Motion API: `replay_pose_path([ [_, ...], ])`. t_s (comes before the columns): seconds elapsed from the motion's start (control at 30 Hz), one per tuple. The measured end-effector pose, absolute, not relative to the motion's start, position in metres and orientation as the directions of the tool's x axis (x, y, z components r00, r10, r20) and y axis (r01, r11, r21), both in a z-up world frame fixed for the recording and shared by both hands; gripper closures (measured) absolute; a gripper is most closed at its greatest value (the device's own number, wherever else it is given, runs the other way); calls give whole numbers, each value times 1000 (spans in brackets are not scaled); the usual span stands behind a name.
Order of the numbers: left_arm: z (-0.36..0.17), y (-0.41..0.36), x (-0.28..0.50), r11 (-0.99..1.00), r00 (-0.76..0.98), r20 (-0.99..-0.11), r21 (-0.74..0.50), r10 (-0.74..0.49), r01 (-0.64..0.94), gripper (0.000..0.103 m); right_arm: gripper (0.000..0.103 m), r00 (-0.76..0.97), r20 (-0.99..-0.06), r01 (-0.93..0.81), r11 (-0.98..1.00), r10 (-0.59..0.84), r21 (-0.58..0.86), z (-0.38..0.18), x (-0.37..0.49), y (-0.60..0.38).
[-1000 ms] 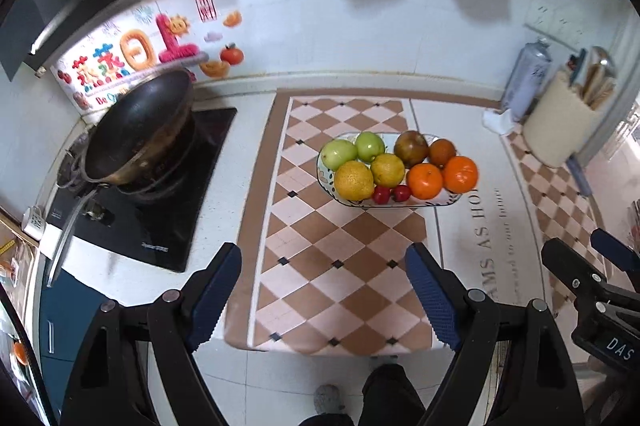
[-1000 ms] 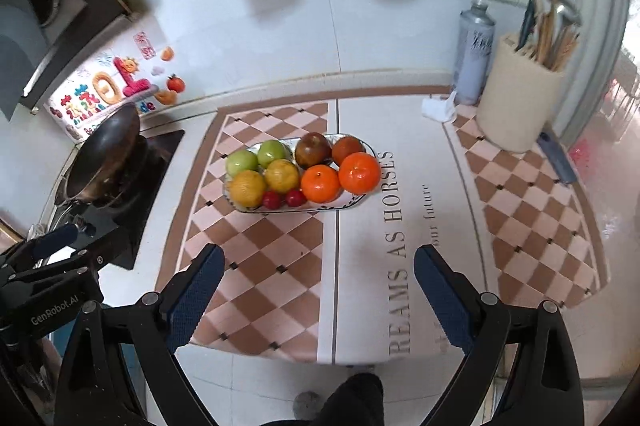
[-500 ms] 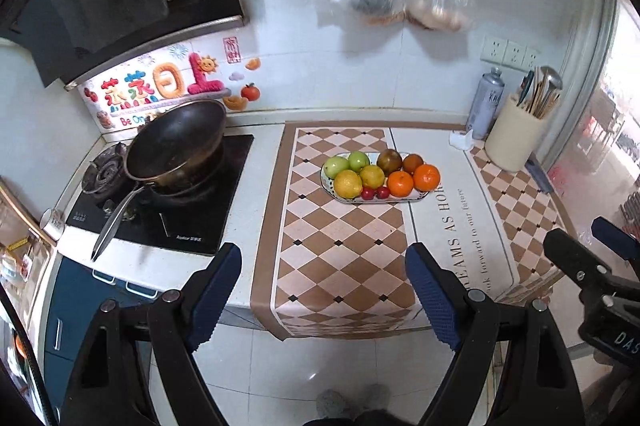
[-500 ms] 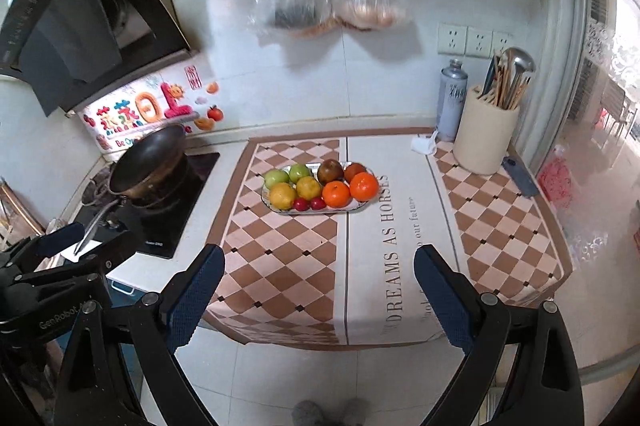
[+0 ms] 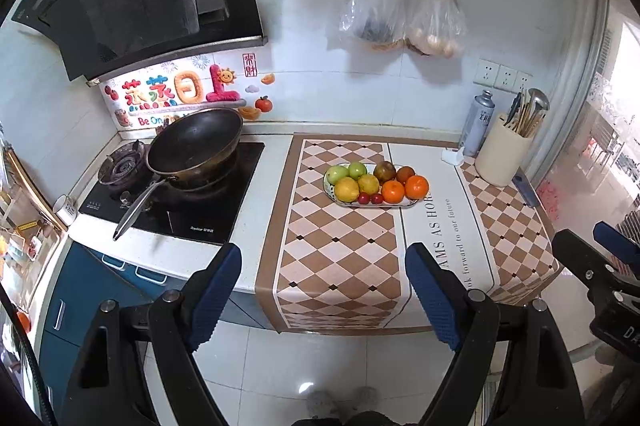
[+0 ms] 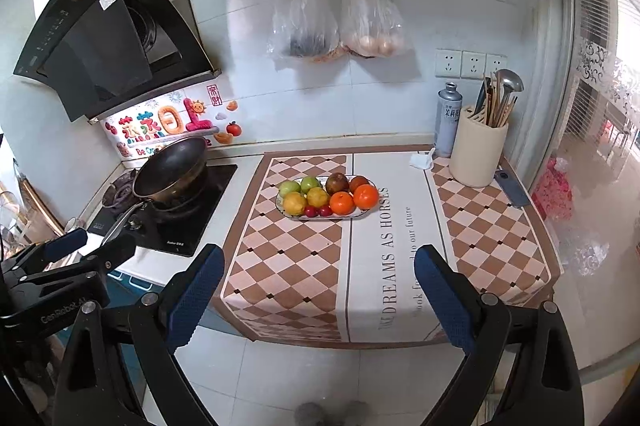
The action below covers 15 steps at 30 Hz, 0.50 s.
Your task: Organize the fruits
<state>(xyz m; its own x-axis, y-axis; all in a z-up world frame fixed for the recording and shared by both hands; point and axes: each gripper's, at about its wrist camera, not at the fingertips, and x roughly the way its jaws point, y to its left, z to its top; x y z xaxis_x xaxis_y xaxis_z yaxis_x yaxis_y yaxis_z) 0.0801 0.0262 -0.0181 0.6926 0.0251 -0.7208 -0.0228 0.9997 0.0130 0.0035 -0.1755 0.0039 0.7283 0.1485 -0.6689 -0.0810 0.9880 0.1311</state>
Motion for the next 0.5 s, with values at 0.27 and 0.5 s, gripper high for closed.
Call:
replay_pose_path([
  [0.27, -13, 21, 69, 1000, 700, -714, 6, 17, -19, 19, 5, 738, -655, -88, 986, 161, 143, 13, -7, -181],
  [0.5, -13, 18, 67, 1000, 699, -715, 8, 19, -20, 19, 5, 731, -661, -90, 985, 168, 151, 13, -3, -183],
])
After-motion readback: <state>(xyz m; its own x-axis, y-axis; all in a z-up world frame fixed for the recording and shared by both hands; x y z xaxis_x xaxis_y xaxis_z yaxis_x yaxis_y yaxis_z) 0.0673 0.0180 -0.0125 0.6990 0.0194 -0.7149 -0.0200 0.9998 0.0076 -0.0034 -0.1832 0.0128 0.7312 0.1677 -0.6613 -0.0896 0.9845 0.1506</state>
